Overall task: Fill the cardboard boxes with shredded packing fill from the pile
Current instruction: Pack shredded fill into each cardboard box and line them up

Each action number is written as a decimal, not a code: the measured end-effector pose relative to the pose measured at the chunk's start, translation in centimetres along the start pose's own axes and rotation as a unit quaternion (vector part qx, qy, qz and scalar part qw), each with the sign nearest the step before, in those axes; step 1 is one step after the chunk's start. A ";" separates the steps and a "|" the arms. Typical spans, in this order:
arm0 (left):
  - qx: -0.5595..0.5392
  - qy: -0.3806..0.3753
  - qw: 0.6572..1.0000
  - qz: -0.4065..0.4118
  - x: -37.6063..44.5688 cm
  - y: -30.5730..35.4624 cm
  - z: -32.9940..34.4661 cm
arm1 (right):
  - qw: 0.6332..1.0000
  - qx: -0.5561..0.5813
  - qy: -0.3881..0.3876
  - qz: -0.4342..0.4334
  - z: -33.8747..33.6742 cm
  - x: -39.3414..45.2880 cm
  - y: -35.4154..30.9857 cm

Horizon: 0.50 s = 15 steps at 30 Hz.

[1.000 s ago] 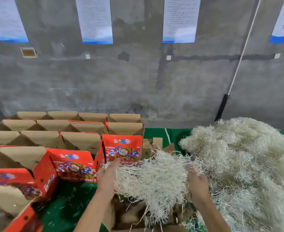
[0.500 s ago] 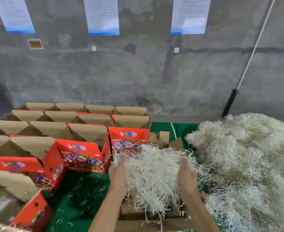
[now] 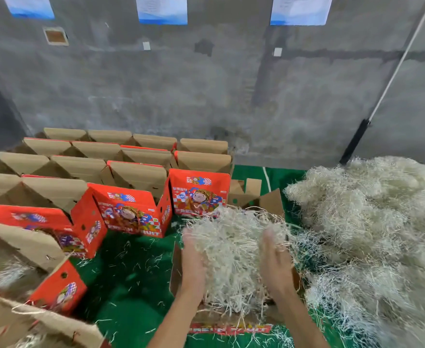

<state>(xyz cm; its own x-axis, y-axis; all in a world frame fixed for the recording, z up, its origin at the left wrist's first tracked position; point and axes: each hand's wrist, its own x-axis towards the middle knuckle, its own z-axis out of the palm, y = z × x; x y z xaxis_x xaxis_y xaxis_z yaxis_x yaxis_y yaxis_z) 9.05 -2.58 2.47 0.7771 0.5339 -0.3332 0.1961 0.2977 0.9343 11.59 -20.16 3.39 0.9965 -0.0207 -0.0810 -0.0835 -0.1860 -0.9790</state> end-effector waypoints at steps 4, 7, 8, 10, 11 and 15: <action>0.103 -0.113 0.987 0.044 -1.3 -4.6 -0.1 | 0.987 -0.105 -0.118 -0.012 1.9 -1.2 1.9; 0.146 0.014 0.987 0.068 0.6 -4.0 -1.6 | 0.993 -0.106 -0.052 0.021 -0.2 0.2 3.3; 0.146 0.062 0.986 0.046 1.0 -3.4 -2.3 | 0.993 -0.114 -0.016 0.038 -1.4 0.8 3.9; 0.137 0.085 0.986 0.030 1.5 -3.2 -3.6 | 0.993 -0.110 0.024 0.046 -3.4 1.2 4.7; 0.137 0.052 0.989 0.032 1.2 -3.1 -3.6 | 0.993 -0.102 0.029 0.053 -3.8 1.2 4.9; 0.157 -0.184 0.970 -0.027 -0.4 -4.6 -1.2 | 0.982 -0.091 -0.112 0.119 -2.1 0.3 5.7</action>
<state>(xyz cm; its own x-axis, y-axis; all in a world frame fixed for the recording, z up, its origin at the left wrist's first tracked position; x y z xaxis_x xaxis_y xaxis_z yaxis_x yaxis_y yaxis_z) 7.10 -3.21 -1.86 0.9098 0.1883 -0.3699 0.3709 0.0308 0.9282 11.37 -23.29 -1.79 0.9233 0.1283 -0.3621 -0.2930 -0.3744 -0.8798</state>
